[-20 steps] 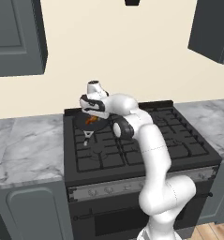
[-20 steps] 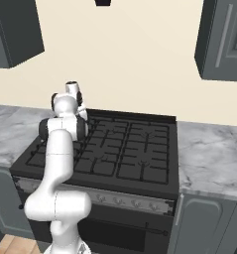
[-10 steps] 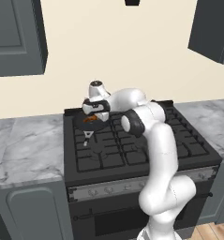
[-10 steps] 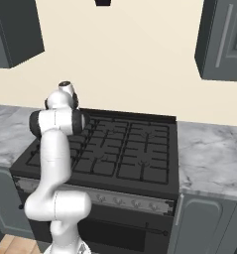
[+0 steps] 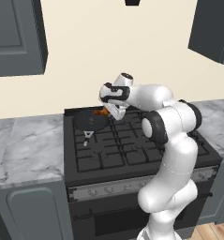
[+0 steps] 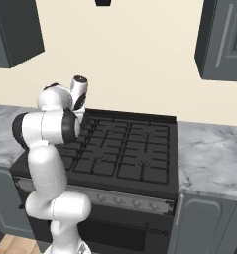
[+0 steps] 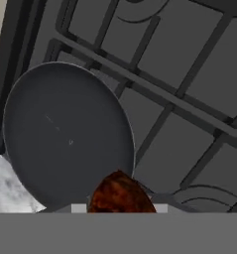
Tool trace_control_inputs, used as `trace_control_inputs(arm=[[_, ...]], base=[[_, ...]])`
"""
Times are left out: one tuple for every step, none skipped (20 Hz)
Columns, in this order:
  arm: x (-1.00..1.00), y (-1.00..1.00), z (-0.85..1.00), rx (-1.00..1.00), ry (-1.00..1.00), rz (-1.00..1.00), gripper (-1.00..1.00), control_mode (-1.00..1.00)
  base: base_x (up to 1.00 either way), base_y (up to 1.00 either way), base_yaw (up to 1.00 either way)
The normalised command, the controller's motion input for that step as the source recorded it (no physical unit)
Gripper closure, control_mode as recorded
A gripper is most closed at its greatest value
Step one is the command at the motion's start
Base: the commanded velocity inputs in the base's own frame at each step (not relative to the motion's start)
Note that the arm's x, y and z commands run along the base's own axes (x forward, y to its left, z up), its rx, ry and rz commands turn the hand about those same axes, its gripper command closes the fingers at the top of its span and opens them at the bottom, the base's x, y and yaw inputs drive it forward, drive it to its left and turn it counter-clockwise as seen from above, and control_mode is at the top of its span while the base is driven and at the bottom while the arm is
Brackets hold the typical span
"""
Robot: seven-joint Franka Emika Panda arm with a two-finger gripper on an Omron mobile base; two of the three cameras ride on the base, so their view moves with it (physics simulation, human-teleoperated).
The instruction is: Place the chicken drumstick on the plate and place the broccoli on the same plate.
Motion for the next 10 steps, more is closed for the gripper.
trace_control_inputs(arm=[[-0.57, -0.51, 1.0, 0.23, 0.16, 0.0, 1.0, -1.0], [-0.71, -0.48, 1.0, 0.21, 0.16, 0.0, 1.0, -1.0], [-0.79, -0.46, 1.0, 0.2, 0.15, 0.0, 1.0, -1.0], [-0.86, -0.39, 0.9, 0.17, 0.17, 0.0, 1.0, -1.0], [-0.91, -0.33, 0.78, 0.13, 0.18, 0.0, 1.0, -1.0], [-0.94, -0.28, 0.64, 0.09, 0.18, 0.0, 1.0, -1.0], [-0.98, -0.26, 0.6, 0.07, 0.19, 0.0, 1.0, -1.0], [-1.0, -0.23, 0.51, 0.04, 0.18, 0.0, 1.0, -1.0], [-1.0, -0.19, 0.42, 0.02, 0.18, 0.0, 1.0, -1.0], [-1.0, -0.16, 0.36, 0.0, 0.18, 0.0, 1.0, -1.0]], base=[[0.0, 0.0, 0.0], [0.0, 0.0, 0.0], [0.0, 0.0, 0.0], [0.0, 0.0, 0.0], [0.0, 0.0, 0.0], [0.0, 0.0, 0.0], [0.0, 0.0, 0.0], [0.0, 0.0, 0.0], [0.0, 0.0, 0.0], [0.0, 0.0, 0.0]])
